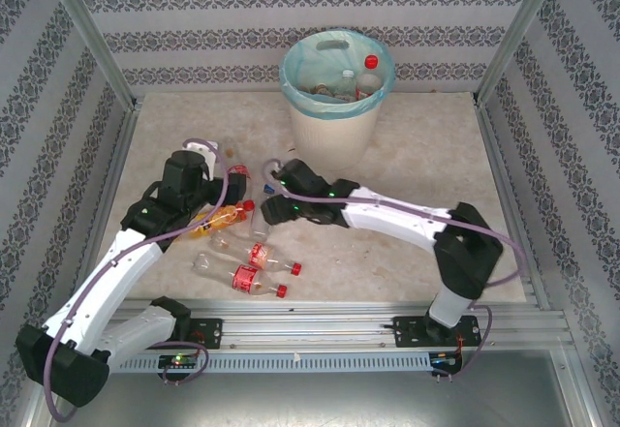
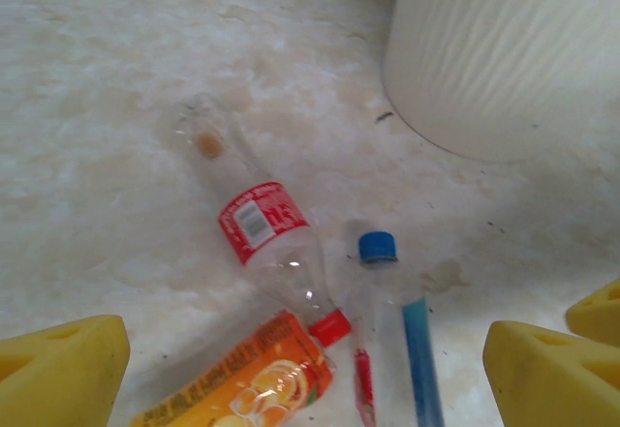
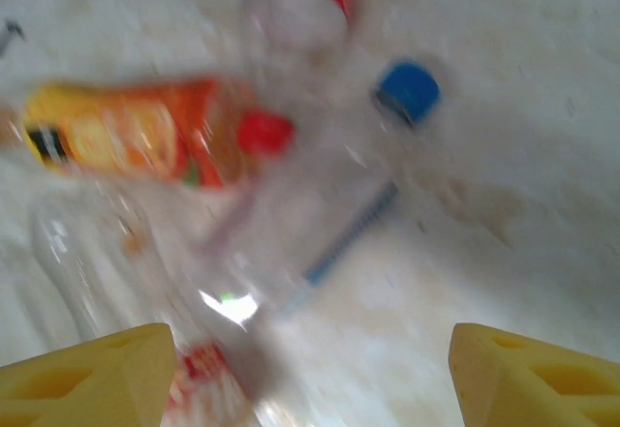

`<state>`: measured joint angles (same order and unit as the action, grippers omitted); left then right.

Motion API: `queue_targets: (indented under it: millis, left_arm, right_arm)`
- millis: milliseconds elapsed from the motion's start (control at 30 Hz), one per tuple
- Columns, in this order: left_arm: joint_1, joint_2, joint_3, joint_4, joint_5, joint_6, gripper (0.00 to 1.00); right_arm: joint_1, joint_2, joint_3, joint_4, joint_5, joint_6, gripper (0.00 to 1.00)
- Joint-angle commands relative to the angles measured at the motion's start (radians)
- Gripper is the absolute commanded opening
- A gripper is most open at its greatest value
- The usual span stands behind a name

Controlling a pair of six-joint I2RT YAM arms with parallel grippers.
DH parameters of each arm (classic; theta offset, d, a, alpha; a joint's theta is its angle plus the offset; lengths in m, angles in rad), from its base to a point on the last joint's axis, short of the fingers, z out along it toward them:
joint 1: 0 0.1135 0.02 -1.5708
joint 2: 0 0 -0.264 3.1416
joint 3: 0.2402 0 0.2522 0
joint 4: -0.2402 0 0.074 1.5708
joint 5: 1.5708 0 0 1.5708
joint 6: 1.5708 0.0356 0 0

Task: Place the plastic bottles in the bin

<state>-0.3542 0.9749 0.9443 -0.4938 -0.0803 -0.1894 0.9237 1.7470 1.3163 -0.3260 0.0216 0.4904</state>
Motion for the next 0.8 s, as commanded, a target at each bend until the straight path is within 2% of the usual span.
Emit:
queue_targets:
  millis: [0, 167, 367, 600, 767]
  left_arm:
    - [0.026, -0.037, -0.011, 0.050, -0.030, 0.001, 0.95]
    - [0.033, -0.072, -0.045, 0.068, -0.024, 0.013, 0.95]
    - [0.042, -0.082, -0.070, 0.095, 0.003, 0.013, 0.95]
    - [0.047, -0.086, -0.073, 0.101, 0.033, 0.011, 0.94]
    - [0.049, -0.090, -0.076, 0.104, 0.042, 0.010, 0.94]
  right_arm:
    - [0.010, 0.107, 0.117, -0.089, 0.088, 0.173, 0.76]
    - [0.007, 0.255, 0.301, -0.220, 0.100, 0.193, 0.78]
    - [0.006, 0.381, 0.401, -0.303, 0.085, 0.206, 0.79]
    - [-0.010, 0.457, 0.429, -0.314, 0.058, 0.223, 0.78]
    - [-0.042, 0.465, 0.411, -0.306, 0.028, 0.227, 0.71]
